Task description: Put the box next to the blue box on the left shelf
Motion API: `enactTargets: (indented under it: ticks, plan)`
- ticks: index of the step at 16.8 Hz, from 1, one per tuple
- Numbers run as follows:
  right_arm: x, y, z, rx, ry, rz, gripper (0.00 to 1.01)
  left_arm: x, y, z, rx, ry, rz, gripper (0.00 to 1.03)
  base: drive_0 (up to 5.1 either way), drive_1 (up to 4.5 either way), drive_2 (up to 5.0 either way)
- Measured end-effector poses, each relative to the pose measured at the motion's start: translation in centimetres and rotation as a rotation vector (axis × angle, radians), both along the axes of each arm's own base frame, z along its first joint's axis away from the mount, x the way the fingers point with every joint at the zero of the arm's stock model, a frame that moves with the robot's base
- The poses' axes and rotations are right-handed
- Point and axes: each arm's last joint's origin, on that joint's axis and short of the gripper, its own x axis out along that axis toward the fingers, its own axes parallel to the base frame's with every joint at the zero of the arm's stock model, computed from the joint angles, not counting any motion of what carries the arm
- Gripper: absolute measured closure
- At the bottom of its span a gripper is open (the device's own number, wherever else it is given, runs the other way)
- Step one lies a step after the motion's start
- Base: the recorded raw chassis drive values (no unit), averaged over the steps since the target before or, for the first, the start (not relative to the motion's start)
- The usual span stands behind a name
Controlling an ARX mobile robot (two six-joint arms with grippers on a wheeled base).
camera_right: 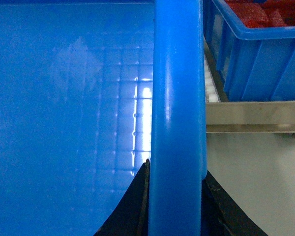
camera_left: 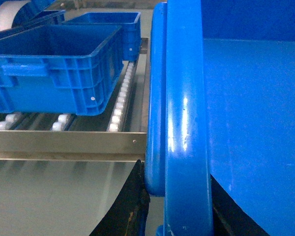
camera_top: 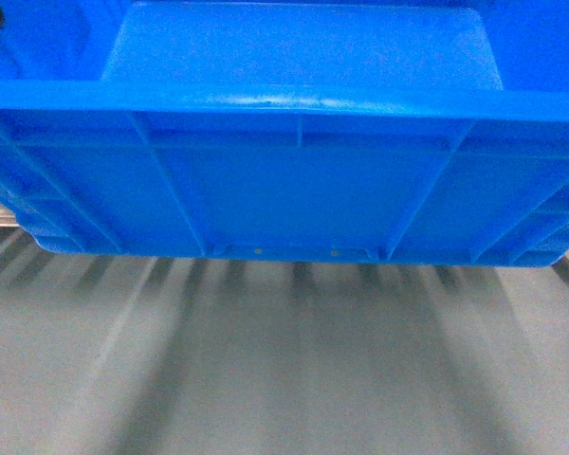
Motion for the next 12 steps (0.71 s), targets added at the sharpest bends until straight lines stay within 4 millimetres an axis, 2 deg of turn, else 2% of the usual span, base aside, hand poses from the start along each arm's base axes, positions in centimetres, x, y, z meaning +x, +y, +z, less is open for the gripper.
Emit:
enactTargets:
  ticks: [12]
  plan:
    - [-0.01,0.01,-0.02,0.000,0.003,0.001,0.82,0.00,0.00,0.00,0.001,0.000,-0.001,0.85,0.1,4.46,-4.2]
